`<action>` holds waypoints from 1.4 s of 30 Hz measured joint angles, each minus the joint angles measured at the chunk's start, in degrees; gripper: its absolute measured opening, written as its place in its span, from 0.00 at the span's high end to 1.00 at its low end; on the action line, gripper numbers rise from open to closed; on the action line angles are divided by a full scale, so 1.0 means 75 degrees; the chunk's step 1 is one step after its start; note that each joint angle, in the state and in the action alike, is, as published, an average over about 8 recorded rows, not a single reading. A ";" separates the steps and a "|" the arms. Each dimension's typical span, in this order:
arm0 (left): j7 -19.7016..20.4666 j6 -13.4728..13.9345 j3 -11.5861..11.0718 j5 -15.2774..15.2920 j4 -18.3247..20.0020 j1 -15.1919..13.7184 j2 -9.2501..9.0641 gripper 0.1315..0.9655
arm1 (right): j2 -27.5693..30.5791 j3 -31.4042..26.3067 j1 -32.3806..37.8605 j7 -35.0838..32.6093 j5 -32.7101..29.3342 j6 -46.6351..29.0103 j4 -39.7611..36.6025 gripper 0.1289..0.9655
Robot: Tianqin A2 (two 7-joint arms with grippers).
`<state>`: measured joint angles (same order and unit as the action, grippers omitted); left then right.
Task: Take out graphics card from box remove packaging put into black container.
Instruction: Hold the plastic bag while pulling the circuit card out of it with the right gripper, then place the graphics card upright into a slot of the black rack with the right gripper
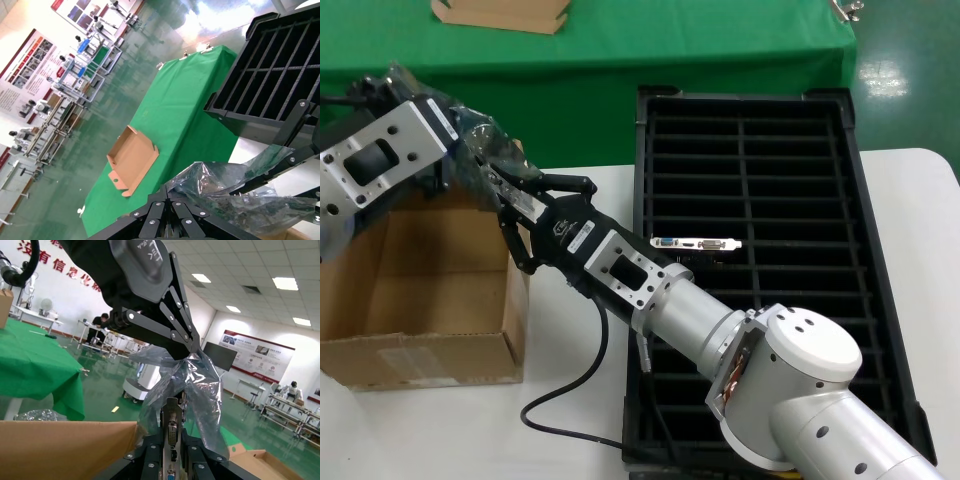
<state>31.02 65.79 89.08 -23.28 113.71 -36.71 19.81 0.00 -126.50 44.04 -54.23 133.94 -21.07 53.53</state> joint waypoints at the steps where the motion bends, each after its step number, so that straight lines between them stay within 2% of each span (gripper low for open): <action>1: 0.0011 0.0020 0.0004 0.0029 0.0023 0.0008 0.0000 0.99 | 0.0000 -0.0003 0.0004 -0.0007 0.0010 -0.0001 -0.0006 0.93; 4: 0.0033 0.0085 0.0012 0.0232 0.0076 0.0035 0.0000 0.99 | 0.0000 -0.0020 0.0017 -0.0032 0.0048 0.0002 -0.0019 0.93; 9: -0.0017 0.0087 0.0008 0.0846 0.0018 0.0071 -0.0024 0.99 | 0.0000 -0.0044 0.0033 -0.0043 0.0057 0.0024 -0.0006 0.93; 15: -0.0202 -0.0148 -0.0040 0.1461 -0.0240 0.0063 -0.0089 0.99 | 0.0000 -0.0007 0.0023 0.0152 -0.0134 0.0047 0.0070 0.93; 22: -0.0401 -0.0445 -0.0158 0.1905 -0.0602 0.0043 -0.0193 0.99 | 0.0042 0.0182 -0.0090 0.0922 -0.0795 0.0026 0.0415 0.93; 30: -0.0480 -0.0684 -0.0466 0.2082 -0.0877 0.0064 -0.0312 0.99 | 0.0405 0.0304 -0.0189 0.2260 -0.1836 0.0096 0.1283 0.93; 42: -0.0453 -0.0958 -0.1222 0.1896 -0.0990 0.0211 -0.0333 0.99 | 0.1218 0.0439 0.0060 0.3939 -0.3554 0.0328 0.2397 0.93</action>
<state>27.63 58.61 79.92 -9.05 106.29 -35.13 17.31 9.14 -123.21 44.49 -24.68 107.28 -18.61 71.51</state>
